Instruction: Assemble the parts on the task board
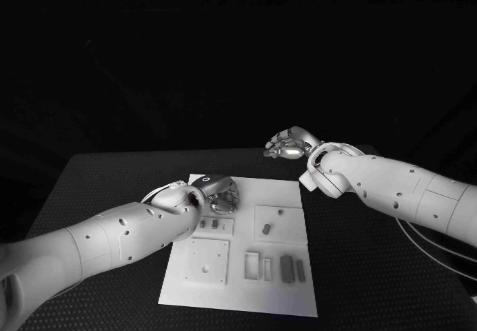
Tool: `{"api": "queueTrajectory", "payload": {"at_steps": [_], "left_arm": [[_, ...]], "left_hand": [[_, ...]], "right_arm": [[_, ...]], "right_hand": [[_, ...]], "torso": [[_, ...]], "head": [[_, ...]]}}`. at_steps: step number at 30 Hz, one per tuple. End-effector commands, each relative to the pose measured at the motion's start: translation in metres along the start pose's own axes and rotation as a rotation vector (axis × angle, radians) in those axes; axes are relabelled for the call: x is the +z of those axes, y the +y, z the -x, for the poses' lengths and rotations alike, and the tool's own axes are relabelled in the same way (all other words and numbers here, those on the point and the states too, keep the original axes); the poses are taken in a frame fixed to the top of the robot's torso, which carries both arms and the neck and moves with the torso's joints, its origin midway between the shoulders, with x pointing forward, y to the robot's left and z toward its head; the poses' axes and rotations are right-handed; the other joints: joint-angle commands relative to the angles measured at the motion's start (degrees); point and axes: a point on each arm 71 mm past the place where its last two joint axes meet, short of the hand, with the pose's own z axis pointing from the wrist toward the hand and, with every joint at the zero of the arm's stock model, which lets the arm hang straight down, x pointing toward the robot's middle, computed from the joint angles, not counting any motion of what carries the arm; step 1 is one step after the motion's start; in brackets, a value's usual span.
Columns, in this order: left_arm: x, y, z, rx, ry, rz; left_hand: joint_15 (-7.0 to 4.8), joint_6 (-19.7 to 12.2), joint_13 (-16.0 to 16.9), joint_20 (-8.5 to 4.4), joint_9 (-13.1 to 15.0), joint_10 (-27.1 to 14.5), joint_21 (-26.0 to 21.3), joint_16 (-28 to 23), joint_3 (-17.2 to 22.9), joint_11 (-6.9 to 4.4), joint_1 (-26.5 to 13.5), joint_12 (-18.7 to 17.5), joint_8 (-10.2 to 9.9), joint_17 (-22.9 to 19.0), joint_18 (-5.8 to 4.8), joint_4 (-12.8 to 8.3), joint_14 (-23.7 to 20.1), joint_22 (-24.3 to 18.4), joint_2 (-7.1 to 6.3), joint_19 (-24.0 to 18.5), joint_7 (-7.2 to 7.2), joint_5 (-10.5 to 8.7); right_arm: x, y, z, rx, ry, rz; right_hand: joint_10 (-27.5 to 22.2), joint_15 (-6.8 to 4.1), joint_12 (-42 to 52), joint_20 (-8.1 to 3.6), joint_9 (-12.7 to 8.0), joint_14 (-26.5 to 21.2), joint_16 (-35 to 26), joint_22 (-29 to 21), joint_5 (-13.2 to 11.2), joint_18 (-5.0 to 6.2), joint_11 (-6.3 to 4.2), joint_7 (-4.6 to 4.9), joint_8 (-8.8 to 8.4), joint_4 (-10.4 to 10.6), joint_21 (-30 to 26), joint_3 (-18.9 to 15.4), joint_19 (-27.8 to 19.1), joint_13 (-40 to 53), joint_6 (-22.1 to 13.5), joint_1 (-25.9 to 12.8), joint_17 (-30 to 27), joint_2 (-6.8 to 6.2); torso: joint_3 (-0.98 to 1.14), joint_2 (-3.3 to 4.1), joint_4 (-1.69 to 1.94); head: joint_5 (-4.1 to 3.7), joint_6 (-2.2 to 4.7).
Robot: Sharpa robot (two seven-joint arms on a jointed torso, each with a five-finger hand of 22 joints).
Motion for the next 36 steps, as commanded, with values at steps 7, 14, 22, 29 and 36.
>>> {"api": "queueTrajectory", "payload": {"at_steps": [7, 14, 22, 29, 36], "left_arm": [[-0.012, 0.009, 0.014, -0.197, -0.007, -0.004], [-0.027, 0.029, 0.024, -0.179, 0.053, 0.019], [-0.041, 0.053, 0.03, -0.151, 0.047, 0.066], [-0.042, 0.058, 0.031, -0.095, 0.046, 0.065], [-0.039, 0.056, 0.03, -0.066, 0.052, 0.056]], "left_hand": [[-0.3, 0.21, -0.02, -2.76, -0.02, 0.45, 0.25, 0.91, 0.41, 0.03, -0.62, -0.76, -0.03, 0.11, 0.67, -0.07, 1.38, 1.02, 0.6, 0.14, -0.07, 0.44], [-0.3, 0.16, -0.04, -2.77, -0.06, 0.51, 0.28, 1.02, 0.44, 0.03, -0.7, -0.9, -0.07, 0.12, 0.67, -0.22, 1.37, 1.03, 0.65, 0.13, -0.06, 0.81], [-0.31, 0.2, -0.03, -2.79, -0.06, 0.58, 0.31, 1.05, 0.44, 0.02, -0.71, -0.94, -0.06, 0.12, 0.68, -0.32, 1.36, 1.04, 0.61, 0.15, -0.07, 0.89], [-0.32, 0.22, -0.03, -2.8, -0.06, 0.61, 0.34, 1.09, 0.45, 0.01, -0.68, -0.96, -0.05, 0.12, 0.69, -0.36, 1.38, 1.04, 0.61, 0.18, -0.08, 0.88], [-0.34, 0.24, -0.03, -2.83, -0.06, 0.66, 0.4, 1.14, 0.46, 0.0, -0.64, -1.01, -0.04, 0.13, 0.71, -0.41, 1.4, 1.06, 0.6, 0.26, -0.09, 0.82]], "right_arm": [[-0.001, -0.002, 0.002, -0.001, 0.007, 0.005], [-0.002, -0.003, 0.004, -0.002, 0.004, 0.002], [-0.002, -0.004, 0.004, -0.003, 0.003, 0.001], [-0.003, -0.004, 0.004, -0.002, 0.003, 0.001], [-0.002, -0.003, 0.004, -0.002, 0.004, 0.003]], "right_hand": [[0.43, -0.02, -0.27, 0.31, -0.13, 0.31, -0.31, 0.05, 0.28, -0.56, 0.13, 0.33, -0.29, 0.02, -0.34, -0.44, 0.18, -0.15, -0.24, 0.33, -0.11, -0.38], [0.45, -0.02, -0.32, 0.31, -0.17, 0.31, -0.34, 0.06, 0.33, -0.56, 0.13, 0.33, -0.29, 0.04, -0.39, -0.49, 0.18, -0.21, -0.25, 0.33, -0.15, -0.41], [0.47, -0.02, -0.36, 0.31, -0.19, 0.32, -0.36, 0.08, 0.37, -0.55, 0.13, 0.34, -0.28, 0.05, -0.43, -0.52, 0.19, -0.25, -0.25, 0.35, -0.18, -0.43], [0.49, -0.02, -0.38, 0.32, -0.21, 0.33, -0.37, 0.08, 0.38, -0.55, 0.13, 0.35, -0.28, 0.07, -0.45, -0.54, 0.19, -0.27, -0.26, 0.34, -0.2, -0.43], [0.51, -0.02, -0.41, 0.32, -0.23, 0.33, -0.39, 0.09, 0.43, -0.55, 0.13, 0.36, -0.27, 0.08, -0.49, -0.57, 0.2, -0.31, -0.26, 0.35, -0.22, -0.44]], "torso": [[0.02, -0.23, 0.4], [0.02, -0.21, 0.37], [-0.03, -0.15, 0.35], [-0.1, -0.12, 0.32], [-0.06, -0.09, 0.21]], "head": [[0.13, 0.19], [0.36, 0.14], [0.4, 0.01], [0.47, -0.06], [0.53, -0.09]]}}
